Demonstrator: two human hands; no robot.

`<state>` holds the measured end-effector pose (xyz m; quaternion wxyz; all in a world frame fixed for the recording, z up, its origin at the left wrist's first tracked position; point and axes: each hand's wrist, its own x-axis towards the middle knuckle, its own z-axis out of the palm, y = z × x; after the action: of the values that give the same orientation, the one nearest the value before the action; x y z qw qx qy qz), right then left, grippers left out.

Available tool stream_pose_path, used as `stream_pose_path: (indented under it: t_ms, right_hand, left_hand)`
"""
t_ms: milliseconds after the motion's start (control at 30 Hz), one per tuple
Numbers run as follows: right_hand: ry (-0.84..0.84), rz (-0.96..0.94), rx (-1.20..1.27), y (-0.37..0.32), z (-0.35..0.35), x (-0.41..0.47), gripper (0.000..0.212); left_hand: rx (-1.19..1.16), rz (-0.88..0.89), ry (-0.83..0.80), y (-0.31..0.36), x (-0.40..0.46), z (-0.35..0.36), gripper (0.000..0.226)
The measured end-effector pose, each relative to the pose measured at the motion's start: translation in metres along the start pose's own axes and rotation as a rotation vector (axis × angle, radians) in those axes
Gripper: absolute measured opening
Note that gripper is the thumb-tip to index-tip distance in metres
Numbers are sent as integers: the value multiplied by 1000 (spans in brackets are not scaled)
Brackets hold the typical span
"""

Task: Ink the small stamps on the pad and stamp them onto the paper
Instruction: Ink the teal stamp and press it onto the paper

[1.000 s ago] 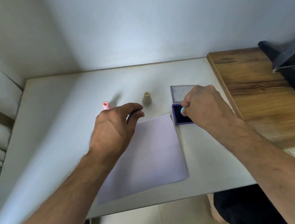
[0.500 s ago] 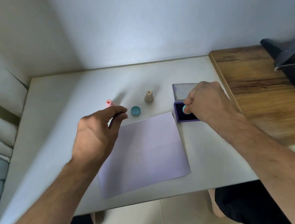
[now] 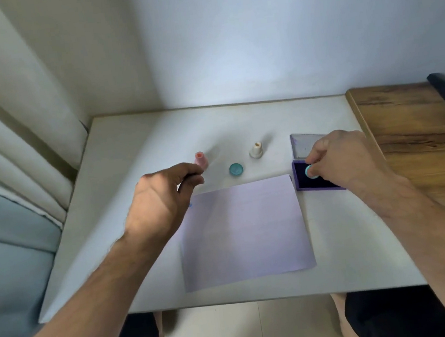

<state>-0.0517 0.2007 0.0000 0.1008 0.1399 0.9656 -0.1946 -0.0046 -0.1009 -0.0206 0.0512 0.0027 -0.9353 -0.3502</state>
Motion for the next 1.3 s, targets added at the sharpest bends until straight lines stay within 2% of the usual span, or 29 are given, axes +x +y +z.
stream_pose_path:
  t_ms: [133, 233, 267, 333, 433, 533, 600, 700, 900, 967, 1033, 1133, 1233, 1300]
  right_hand:
    - [-6, 11, 71, -1, -1, 1, 15]
    - [56, -38, 137, -12, -6, -4, 15]
    - [79, -77, 222, -22, -5, -8, 17]
    - [49, -129, 565, -42, -5, -22, 20]
    - [-254, -99, 1103, -77, 15, -43, 11]
    - [-577, 98, 1506, -101, 44, -55, 13]
    - [-698, 139, 1622, -109, 58, -58, 19]
    - [-771, 137, 1689, -116, 71, -60, 24]
    - [-783, 132, 1727, -121, 78, -62, 27]
    - [-728, 92, 1678, -122, 79, -61, 25]
    - [-525, -56, 1470, -121, 80, -59, 22]
    - [-122, -373, 963, -119, 83, -58, 22]
    - [89, -525, 679, -117, 93, -62, 21]
    - [161, -592, 560, -116, 99, -64, 22]
  left_hand:
    - [46, -135, -30, -13, 3, -5, 26]
    - [74, -172, -31, -20, 4, -8, 27]
    - [73, -179, -38, -24, 3, -10, 26]
    - [64, -182, -64, -25, 3, -12, 22]
    - [56, -202, -84, -29, 3, -14, 21]
    - [31, -234, -87, -37, 2, -14, 21]
    - [9, -243, -92, -41, 0, -14, 19]
    - [-24, -242, -120, -44, -3, -14, 23]
    - [-59, -241, -154, -46, -5, -14, 32]
    - [-68, -225, -125, -45, -6, -14, 33]
    - [-70, -212, -101, -46, -8, -14, 34]
    - [-30, -181, -121, -50, -14, -13, 35]
    - [7, -171, -161, -54, -19, -10, 38]
    - [28, -156, -172, -54, -20, -8, 38]
